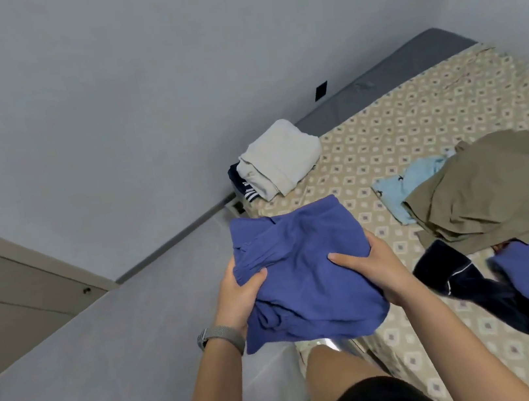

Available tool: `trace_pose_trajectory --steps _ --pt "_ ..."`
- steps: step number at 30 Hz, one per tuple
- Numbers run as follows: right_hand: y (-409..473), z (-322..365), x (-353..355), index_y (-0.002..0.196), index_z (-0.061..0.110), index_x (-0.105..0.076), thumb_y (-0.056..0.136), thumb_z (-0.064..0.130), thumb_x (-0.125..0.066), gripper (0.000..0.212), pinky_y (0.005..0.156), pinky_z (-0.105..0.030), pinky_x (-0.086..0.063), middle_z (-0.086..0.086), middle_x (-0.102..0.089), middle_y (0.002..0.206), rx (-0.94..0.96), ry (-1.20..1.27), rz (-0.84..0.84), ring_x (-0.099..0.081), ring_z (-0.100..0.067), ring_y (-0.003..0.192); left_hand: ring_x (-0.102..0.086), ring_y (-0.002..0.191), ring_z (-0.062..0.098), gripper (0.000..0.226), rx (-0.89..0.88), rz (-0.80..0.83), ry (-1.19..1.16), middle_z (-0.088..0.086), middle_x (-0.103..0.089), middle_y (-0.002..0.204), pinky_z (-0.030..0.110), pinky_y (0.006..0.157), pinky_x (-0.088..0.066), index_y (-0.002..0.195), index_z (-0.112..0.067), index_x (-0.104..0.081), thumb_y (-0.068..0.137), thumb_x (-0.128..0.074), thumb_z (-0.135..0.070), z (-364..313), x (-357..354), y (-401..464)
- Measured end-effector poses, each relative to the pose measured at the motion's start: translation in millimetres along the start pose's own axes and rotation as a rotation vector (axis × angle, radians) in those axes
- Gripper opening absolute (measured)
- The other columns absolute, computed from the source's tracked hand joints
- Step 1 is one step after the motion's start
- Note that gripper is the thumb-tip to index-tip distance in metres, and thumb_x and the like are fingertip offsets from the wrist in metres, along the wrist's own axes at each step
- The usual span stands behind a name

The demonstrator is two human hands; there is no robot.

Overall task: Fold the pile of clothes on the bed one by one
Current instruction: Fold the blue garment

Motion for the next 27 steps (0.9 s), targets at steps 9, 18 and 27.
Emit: trace_pose_trajectory --steps 9,18,27 --pt "140.1 43.8 -40.2 0.121 0.028 -0.06 0.077 0.019 -0.082 0.049 0.079 -0.028 -0.056 0.009 -0.07 0.114 -0.04 0.04 0.013 -0.069 -0.009 0.097 -0.068 0.101 0.013 0.042 -0.025 0.005 0.041 -0.003 -0.069 0.114 0.026 0.079 -0.056 0.121 -0.027 -0.057 0.087 -0.069 -0.007 -68.7 21.4 131.2" --pt "248.9 88.1 -55.0 0.123 0.032 -0.059 0.079 0.017 -0.08 0.051 0.078 -0.023 -0.055 0.015 -0.069 0.114 -0.048 0.025 0.003 -0.068 -0.004 0.098 -0.066 0.106 0.012 0.046 0.018 0.027 0.063 -0.007 -0.068 0.116 0.034 0.09 -0.053 0.12 -0.035 -0.057 0.087 -0.068 -0.004 -113.7 18.8 248.3" --pt "322.1 97.2 -23.9 0.121 0.029 -0.061 0.076 0.025 -0.083 0.051 0.087 -0.035 -0.056 0.011 -0.069 0.115 -0.107 0.116 -0.256 -0.068 -0.009 0.101 -0.065 0.109 0.017 0.059 0.089 0.269 0.191 -0.003 -0.068 0.119 0.046 0.098 -0.05 0.13 -0.026 -0.055 0.074 -0.073 -0.023 -147.0 -26.6 374.1"
Point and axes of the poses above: each hand's wrist, its own y-axis towards the middle knuckle, its own x-axis out of the back of the hand, z = x × y, the point moved 7 cm from there along y, towards the middle knuckle
